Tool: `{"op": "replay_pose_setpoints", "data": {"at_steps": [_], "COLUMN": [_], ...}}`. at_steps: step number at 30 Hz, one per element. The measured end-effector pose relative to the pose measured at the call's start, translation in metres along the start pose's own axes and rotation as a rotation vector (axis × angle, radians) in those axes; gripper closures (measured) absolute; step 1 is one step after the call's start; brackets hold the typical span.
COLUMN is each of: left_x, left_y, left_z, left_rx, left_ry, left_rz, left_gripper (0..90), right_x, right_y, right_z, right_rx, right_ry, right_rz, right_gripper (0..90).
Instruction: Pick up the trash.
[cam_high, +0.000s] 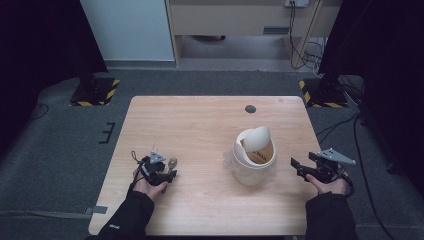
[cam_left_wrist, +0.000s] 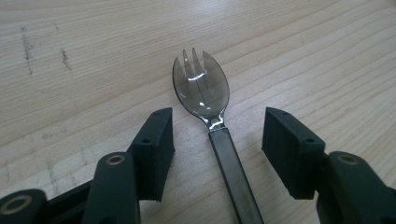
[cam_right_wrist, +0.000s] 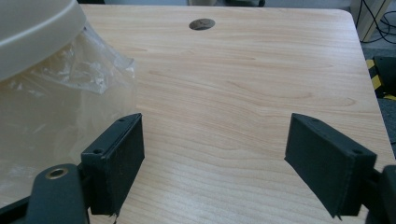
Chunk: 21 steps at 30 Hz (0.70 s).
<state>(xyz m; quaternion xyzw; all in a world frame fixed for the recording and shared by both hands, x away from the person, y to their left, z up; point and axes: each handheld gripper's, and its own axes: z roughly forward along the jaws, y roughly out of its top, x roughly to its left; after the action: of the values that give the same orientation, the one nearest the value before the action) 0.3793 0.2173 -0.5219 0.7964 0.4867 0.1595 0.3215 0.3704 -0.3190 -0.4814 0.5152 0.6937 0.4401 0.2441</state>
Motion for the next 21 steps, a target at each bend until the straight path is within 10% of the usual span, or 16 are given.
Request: {"op": "replay_pose_setpoints", "data": {"at_steps": [21], "left_x": [-0.0067], "left_y": [0.0041], "left_z": [-0.0012], "left_rx": [0.037], "left_ry": [0.066], "left_rz": [0.012], "left_gripper": [78.9], "right_x": [0.0008], "right_y": [-0.0007], "right_z": [0.0021], "right_rx": [0.013], "right_ry": [0.006], "right_rz": [-0.012], "right_gripper": [19.6]}}
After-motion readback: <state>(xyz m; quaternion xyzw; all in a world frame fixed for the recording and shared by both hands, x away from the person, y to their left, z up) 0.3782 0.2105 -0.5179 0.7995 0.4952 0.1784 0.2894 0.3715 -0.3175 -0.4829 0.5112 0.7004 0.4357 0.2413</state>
